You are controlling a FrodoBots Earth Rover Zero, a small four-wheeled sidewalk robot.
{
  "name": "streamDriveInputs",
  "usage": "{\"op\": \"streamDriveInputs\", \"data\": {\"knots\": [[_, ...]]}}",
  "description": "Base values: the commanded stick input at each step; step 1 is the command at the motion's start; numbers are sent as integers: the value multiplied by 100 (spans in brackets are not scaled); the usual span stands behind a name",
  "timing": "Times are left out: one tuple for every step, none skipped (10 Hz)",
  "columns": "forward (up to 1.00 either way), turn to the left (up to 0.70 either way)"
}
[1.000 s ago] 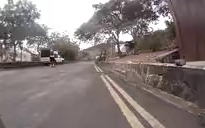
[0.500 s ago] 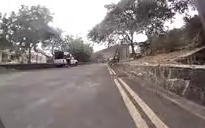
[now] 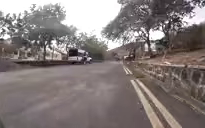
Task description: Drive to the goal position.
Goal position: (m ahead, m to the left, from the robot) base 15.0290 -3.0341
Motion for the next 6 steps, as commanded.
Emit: {"op": "streamDriveInputs", "data": {"knots": [[70, 0], [70, 0], [70, 0], [70, 0], [70, 0], [70, 0]]}}
